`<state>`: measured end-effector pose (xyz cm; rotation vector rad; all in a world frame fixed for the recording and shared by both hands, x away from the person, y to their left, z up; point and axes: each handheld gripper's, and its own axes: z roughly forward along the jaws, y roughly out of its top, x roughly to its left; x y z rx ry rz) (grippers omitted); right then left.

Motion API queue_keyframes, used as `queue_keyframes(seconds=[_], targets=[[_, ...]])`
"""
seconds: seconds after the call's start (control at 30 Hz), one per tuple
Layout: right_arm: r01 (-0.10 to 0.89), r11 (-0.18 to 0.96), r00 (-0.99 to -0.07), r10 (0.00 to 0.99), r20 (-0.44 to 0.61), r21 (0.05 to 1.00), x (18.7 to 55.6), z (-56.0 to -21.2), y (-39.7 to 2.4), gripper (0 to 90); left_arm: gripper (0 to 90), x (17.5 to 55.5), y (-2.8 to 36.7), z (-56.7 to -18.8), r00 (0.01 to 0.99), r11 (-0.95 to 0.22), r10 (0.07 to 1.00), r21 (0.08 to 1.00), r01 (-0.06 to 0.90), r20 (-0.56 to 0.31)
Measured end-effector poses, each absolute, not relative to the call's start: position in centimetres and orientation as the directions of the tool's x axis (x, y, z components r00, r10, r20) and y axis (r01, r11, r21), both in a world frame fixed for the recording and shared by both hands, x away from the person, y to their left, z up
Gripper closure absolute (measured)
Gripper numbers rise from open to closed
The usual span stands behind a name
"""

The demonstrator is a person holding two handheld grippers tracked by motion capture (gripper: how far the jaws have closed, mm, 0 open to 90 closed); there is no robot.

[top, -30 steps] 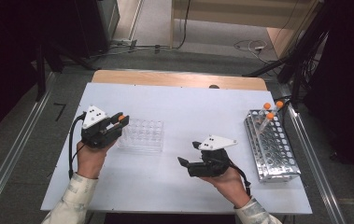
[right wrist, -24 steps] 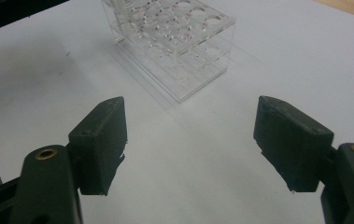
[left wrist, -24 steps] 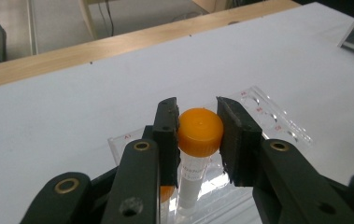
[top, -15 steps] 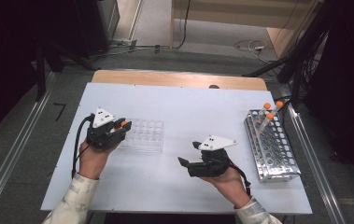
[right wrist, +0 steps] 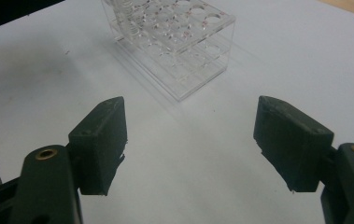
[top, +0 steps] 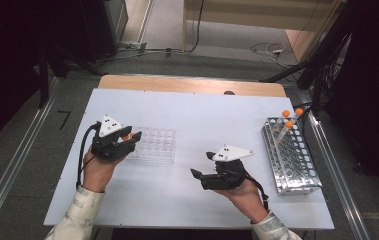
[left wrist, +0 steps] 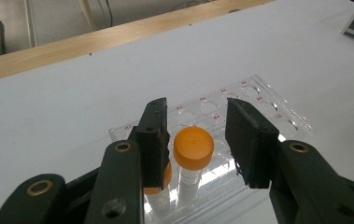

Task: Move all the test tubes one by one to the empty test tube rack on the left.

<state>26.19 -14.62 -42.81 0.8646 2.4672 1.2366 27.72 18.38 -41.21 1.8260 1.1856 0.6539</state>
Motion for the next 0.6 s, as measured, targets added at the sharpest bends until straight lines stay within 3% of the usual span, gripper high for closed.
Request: queue_keyframes(seconds=[0.3,0.6], targets=[[0.395,0.456,-0.786,0.617,0.037,0.797,26.3,-42.6,-15.0,24.2,52.2,27.6,18.5,-41.0,0.421,-0.165,0.906,0.873,0.46,-0.05],[0.406,0.416,-0.756,0.653,0.043,0.814,26.8,-41.8,-16.5,24.2,28.8,27.4,18.5,-40.5,0.421,-0.091,0.898,0.887,0.454,-0.123]])
